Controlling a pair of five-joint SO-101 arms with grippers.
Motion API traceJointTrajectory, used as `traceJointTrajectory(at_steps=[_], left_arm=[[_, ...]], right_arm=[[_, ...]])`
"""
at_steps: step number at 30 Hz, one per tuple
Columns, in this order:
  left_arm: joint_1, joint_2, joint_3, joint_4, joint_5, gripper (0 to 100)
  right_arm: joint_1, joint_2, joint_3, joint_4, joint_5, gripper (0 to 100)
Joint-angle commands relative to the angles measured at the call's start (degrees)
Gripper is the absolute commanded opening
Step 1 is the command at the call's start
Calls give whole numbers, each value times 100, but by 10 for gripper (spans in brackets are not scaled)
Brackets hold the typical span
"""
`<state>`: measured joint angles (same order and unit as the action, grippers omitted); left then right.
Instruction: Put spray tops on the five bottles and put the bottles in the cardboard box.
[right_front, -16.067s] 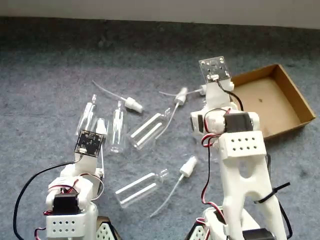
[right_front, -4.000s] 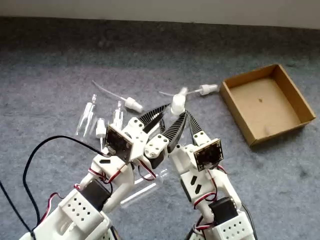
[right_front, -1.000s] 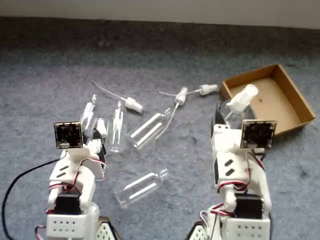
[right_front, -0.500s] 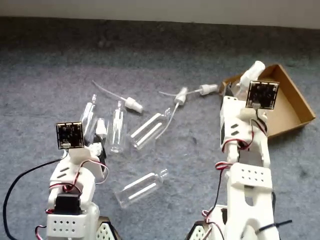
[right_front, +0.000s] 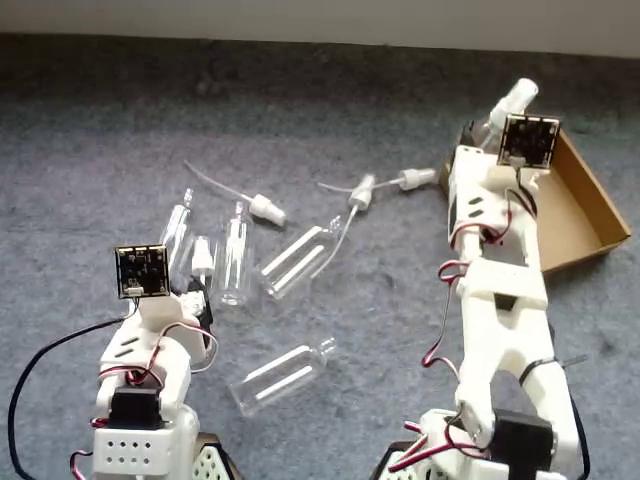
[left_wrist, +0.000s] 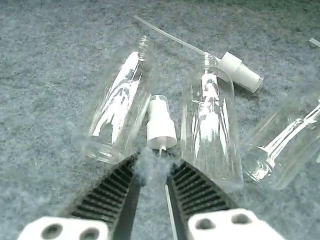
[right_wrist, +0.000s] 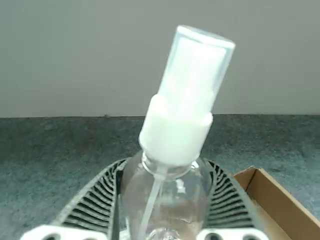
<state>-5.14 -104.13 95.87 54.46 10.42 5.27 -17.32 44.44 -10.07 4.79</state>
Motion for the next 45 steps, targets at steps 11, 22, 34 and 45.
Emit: traceJointTrajectory(at_steps=[11,22,34,45], left_arm=[[-22,-57,119,18,18,5],[-22,-57,119,18,18,5],[-13,-57,119,18,18,5],[-13,-57,119,18,18,5]], right_arm=[[470,2193,-2053,66,-26,80],[470,3169,-2176,-681,9,80],[382,3644,-2114,-1710,-18,80],[338,3653,-2114,-1719,-35,80]])
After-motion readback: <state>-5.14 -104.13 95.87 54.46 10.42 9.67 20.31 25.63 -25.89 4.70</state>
